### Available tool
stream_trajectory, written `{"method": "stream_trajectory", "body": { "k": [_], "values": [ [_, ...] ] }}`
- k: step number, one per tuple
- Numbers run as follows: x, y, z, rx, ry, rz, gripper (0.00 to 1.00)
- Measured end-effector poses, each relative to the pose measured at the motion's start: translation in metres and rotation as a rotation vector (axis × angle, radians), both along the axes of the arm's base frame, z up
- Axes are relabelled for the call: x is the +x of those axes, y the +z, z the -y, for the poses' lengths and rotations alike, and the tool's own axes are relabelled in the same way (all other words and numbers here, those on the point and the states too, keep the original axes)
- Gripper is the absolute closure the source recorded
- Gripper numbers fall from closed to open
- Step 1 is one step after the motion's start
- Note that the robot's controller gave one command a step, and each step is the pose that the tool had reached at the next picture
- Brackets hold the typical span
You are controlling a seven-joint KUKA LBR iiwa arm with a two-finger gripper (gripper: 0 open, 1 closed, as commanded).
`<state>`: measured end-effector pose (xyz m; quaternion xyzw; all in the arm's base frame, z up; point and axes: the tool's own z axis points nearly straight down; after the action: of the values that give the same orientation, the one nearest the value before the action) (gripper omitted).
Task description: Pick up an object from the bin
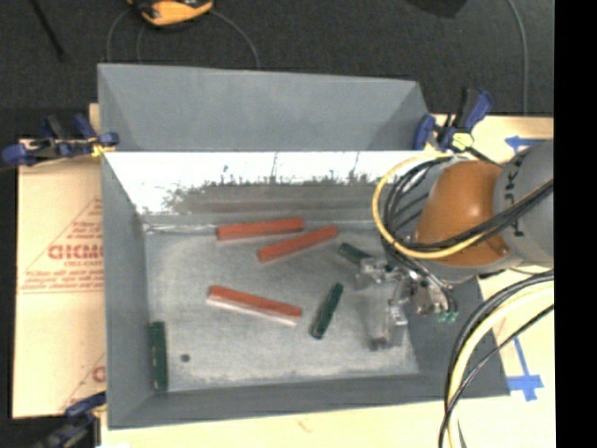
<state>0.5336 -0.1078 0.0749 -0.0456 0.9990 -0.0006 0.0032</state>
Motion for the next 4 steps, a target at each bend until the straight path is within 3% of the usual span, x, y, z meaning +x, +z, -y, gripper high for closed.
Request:
{"method": "stream_trajectory", "body": {
  "k": [1,2,3,4],
  "values": [
    [0.037,0.0,0.02,0.001,0.076,-0.005,0.0],
    [0.024,0.055,0.021,0.002,-0.003,-0.008,0.0],
    [0.066,0.063,0.025,-0.002,-0.012,0.004,0.0],
    [0.085,0.028,0.03,0.0,0.036,0.002,0.0]
  ]
}}
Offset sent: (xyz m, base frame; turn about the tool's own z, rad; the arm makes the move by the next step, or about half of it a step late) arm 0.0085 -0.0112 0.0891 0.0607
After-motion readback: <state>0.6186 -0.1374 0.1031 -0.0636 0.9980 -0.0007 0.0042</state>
